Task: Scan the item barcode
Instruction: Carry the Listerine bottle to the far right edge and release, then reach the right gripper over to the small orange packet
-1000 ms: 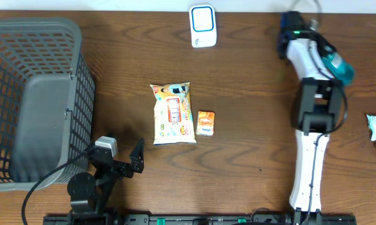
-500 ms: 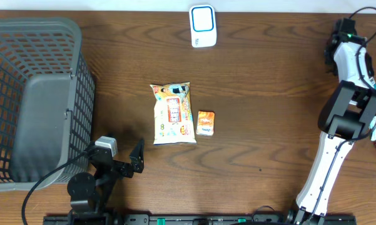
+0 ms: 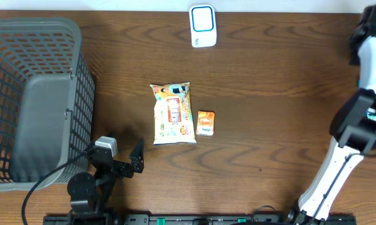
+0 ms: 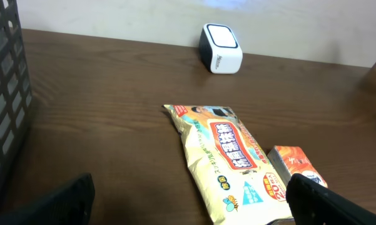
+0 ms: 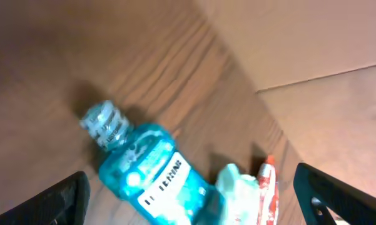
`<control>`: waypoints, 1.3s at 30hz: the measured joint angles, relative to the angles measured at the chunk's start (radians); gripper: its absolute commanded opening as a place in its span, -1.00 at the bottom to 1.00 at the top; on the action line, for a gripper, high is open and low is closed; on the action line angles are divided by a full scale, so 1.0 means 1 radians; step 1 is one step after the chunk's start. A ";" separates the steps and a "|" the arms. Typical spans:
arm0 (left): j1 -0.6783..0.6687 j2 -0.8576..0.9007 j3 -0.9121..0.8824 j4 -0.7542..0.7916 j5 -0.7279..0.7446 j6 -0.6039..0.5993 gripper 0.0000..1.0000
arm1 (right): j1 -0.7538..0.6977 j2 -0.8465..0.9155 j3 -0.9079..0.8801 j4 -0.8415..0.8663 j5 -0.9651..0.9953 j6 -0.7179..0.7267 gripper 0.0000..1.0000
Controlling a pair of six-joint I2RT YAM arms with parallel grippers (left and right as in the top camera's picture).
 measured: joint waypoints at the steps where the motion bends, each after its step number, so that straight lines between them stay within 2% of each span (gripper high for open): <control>1: 0.000 0.000 0.000 0.000 0.000 0.000 0.96 | 0.002 -0.046 0.000 -0.007 -0.031 0.009 0.98; 4: 0.000 0.000 0.000 0.000 0.000 0.000 0.96 | 0.006 -0.190 0.000 -0.031 -0.173 0.032 0.99; 9: 0.000 0.000 0.000 0.000 0.000 0.000 0.96 | 0.060 -0.399 0.007 -0.110 -0.552 0.078 0.98; 16: 0.000 0.000 0.000 0.000 0.000 0.000 0.96 | 0.278 -0.477 0.012 -0.363 -0.871 0.206 0.99; 21: 0.000 0.000 0.000 0.000 0.000 0.000 0.96 | 0.484 -0.462 -0.032 -0.475 -0.921 0.291 0.98; 30: 0.000 0.000 0.000 0.000 0.000 0.000 0.96 | 0.823 -0.443 -0.293 -0.358 -0.864 0.361 0.98; 34: 0.000 0.000 0.000 0.000 0.000 0.000 0.96 | 0.925 -0.439 -0.457 -0.277 -0.836 0.385 0.89; 37: 0.000 0.000 0.000 0.000 0.000 0.000 0.95 | 0.985 -0.439 -0.555 -0.210 -0.822 0.397 0.75; 38: 0.000 0.000 0.000 0.000 0.000 0.000 0.96 | 1.000 -0.439 -0.578 -0.190 -0.816 0.402 0.63; 39: 0.000 0.000 0.000 0.000 0.000 0.000 0.96 | 1.014 -0.439 -0.598 -0.167 -0.804 0.405 0.41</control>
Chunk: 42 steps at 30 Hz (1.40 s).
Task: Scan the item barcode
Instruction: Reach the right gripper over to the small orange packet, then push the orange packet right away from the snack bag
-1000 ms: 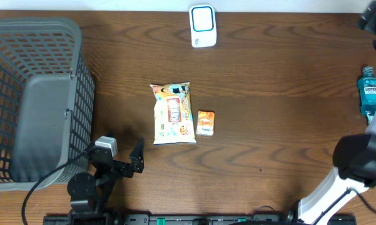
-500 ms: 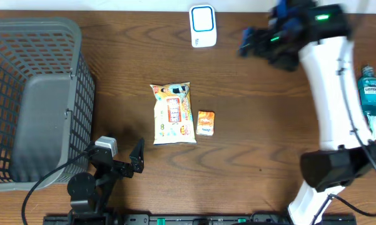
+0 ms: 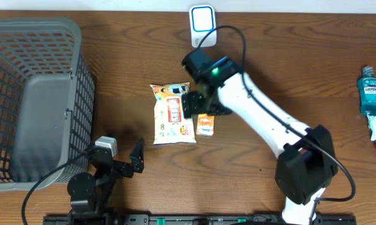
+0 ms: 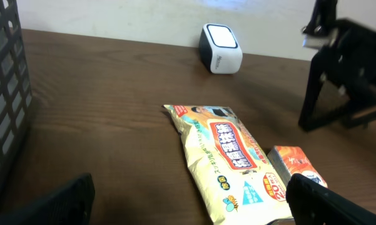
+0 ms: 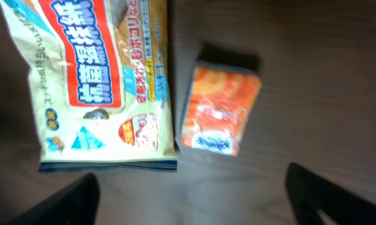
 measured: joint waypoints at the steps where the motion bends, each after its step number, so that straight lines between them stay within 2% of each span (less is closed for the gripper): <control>1: 0.000 0.000 0.000 0.000 0.000 0.000 0.96 | 0.012 0.000 -0.022 0.029 0.019 -0.003 0.25; 2: 0.000 0.000 0.000 0.000 0.000 0.000 0.96 | 0.021 0.000 -0.040 0.054 0.042 0.002 0.21; 4: 0.000 0.000 0.000 0.000 0.000 0.000 0.95 | 0.028 0.000 -0.073 0.097 0.086 0.009 0.45; 6: 0.000 0.000 0.000 0.000 0.000 0.000 0.96 | 0.027 0.000 -0.113 0.166 0.137 0.002 0.52; 13: 0.000 0.000 0.000 0.000 0.000 0.000 0.96 | 0.005 0.000 -0.256 0.350 0.195 -0.069 0.55; 20: 0.000 0.000 0.000 0.000 0.000 0.000 0.95 | 0.006 0.002 -0.272 0.455 0.195 -0.125 0.52; 24: 0.000 0.000 0.000 0.000 0.000 0.000 0.96 | 0.006 0.028 -0.272 0.499 0.196 -0.135 0.34; 30: 0.000 0.000 0.000 0.000 0.000 0.000 0.96 | 0.005 0.115 -0.271 0.512 0.189 -0.134 -0.47; 33: 0.000 0.000 0.000 0.000 0.000 0.000 0.96 | 0.005 0.115 -0.267 0.488 0.197 -0.117 -0.64; 36: 0.000 0.000 0.000 0.000 0.000 0.000 0.96 | 0.004 0.114 -0.266 0.453 0.230 -0.068 -0.91; 37: 0.000 0.000 0.000 0.000 0.000 0.000 0.95 | 0.004 0.114 -0.264 0.424 0.247 -0.032 -0.97; 42: 0.000 0.000 0.000 0.000 0.000 0.000 0.96 | -0.041 0.108 -0.265 0.260 0.298 0.194 -0.97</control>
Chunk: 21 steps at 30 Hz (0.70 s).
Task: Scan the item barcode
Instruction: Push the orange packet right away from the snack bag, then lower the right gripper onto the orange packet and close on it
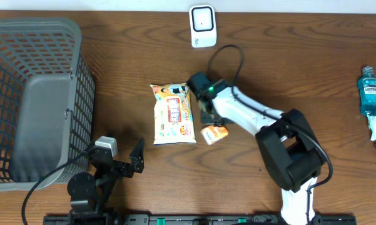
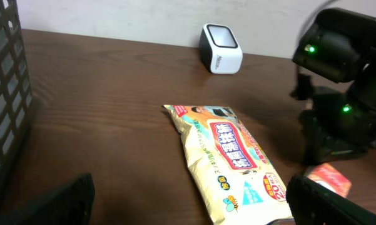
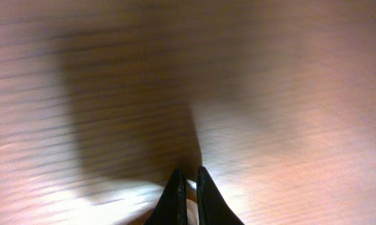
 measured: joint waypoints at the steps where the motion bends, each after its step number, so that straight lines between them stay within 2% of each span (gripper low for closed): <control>1: 0.000 0.000 0.000 0.000 0.000 0.000 0.95 | -0.020 0.000 0.000 -0.024 0.003 0.048 -0.95; 7: 0.000 0.000 0.000 0.000 0.000 0.000 0.96 | -0.128 -0.007 -0.001 -0.078 0.003 0.170 -0.93; 9: 0.000 0.000 0.000 0.000 0.000 0.000 0.96 | -0.167 -0.033 -0.002 -0.094 -0.005 0.180 -0.49; 10: 0.000 0.000 0.000 0.000 0.000 0.000 0.96 | -0.179 -0.048 -0.003 -0.099 -0.011 0.175 -0.14; 14: 0.000 0.000 0.000 0.000 0.000 0.000 0.96 | -0.226 -0.153 -0.005 -0.105 -0.045 0.130 0.43; 17: 0.000 0.000 0.000 0.000 0.000 0.000 0.95 | -0.255 -0.257 -0.005 -0.131 -0.063 0.076 0.74; 19: 0.000 0.000 0.000 0.000 0.000 0.000 0.96 | -0.266 -0.327 -0.005 -0.145 -0.073 0.039 0.84; 21: 0.000 0.000 0.000 0.000 0.000 0.000 0.96 | -0.272 -0.389 -0.005 -0.165 -0.090 0.000 0.85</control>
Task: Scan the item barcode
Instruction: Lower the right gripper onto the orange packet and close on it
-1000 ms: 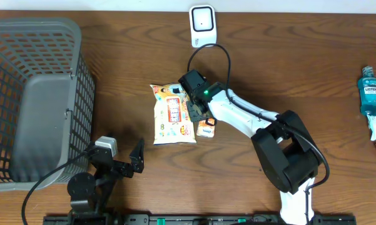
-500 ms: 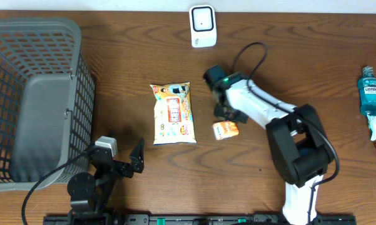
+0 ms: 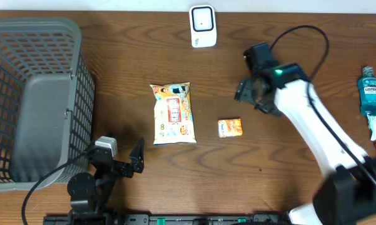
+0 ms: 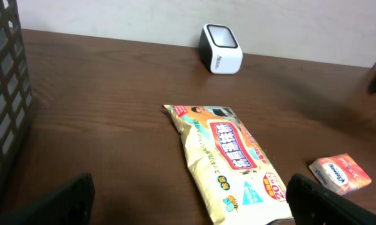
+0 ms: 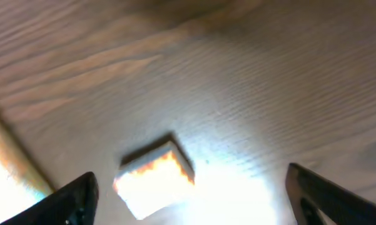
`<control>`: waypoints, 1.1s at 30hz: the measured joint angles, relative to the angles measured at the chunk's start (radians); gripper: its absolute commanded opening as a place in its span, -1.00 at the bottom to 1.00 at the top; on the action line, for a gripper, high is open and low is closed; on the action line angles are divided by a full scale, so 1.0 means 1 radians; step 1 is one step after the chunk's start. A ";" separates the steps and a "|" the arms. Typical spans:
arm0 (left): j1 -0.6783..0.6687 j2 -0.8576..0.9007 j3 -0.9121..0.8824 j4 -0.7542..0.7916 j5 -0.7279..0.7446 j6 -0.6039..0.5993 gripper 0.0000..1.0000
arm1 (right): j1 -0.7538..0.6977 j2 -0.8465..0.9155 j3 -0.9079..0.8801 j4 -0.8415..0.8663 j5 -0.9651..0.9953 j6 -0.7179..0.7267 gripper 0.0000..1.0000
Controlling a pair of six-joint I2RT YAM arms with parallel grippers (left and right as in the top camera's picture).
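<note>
A small orange box (image 3: 229, 127) lies flat on the wooden table, right of a yellow wipes packet (image 3: 172, 114). The white barcode scanner (image 3: 202, 25) stands at the far edge. My right gripper (image 3: 253, 99) hangs open above the table, up and right of the box, touching nothing. Its wrist view shows the orange box (image 5: 155, 178) below and between the spread fingers (image 5: 69, 199). My left gripper (image 4: 188, 212) rests open near the front edge, facing the packet (image 4: 228, 159), the box (image 4: 340, 173) and the scanner (image 4: 220, 49).
A large grey mesh basket (image 3: 31, 94) fills the left side. A blue mouthwash bottle (image 3: 370, 92) and small packets lie at the right edge. A black cable loops above the right arm.
My right gripper was shut low on the table beside the tilted orange box. Now it is open, higher and further right, and the box lies flat, shifted to the right.
My right arm first hung at the far right over the mouthwash bottle. Then it was open above the packet and orange box. Then it was shut down by the box, which had shifted. Now the box lies further right and the gripper is open, clear of it.
</note>
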 measured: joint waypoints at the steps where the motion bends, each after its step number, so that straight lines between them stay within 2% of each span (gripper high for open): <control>1: 0.000 0.000 0.000 0.000 0.000 0.000 0.96 | -0.001 -0.027 0.000 -0.014 -0.013 -0.021 0.85; 6: 0.000 0.000 0.000 0.000 0.000 0.000 0.96 | -0.001 -0.111 -0.002 -0.087 -0.085 -0.139 0.68; 8: 0.000 0.000 0.000 0.000 0.000 0.000 0.96 | -0.001 -0.121 -0.018 -0.096 -0.127 -0.201 0.68; 10: 0.000 0.000 0.000 0.000 0.000 0.000 0.96 | -0.001 -0.130 -0.060 -0.066 -0.186 -0.275 0.77; 12: 0.000 0.000 0.000 0.000 0.000 0.000 0.96 | -0.001 -0.133 -0.122 -0.003 -0.247 -0.347 0.91; 14: 0.000 0.000 0.000 0.000 0.000 0.000 0.96 | -0.004 -0.133 -0.199 0.094 -0.310 -0.403 0.93; 20: 0.000 0.000 0.000 0.000 0.000 0.000 0.95 | -0.031 -0.133 -0.386 0.325 -0.375 -0.499 0.71; 25: 0.000 0.000 0.000 0.000 0.000 0.000 0.96 | -0.048 -0.133 -0.468 0.512 -0.354 -0.537 0.76; 27: 0.000 0.000 0.000 0.000 0.000 0.000 0.95 | -0.049 -0.133 -0.497 0.562 -0.343 -0.549 0.76; 33: 0.000 0.000 0.000 0.000 0.000 0.000 0.96 | -0.050 -0.133 -0.576 0.644 -0.332 -0.560 0.53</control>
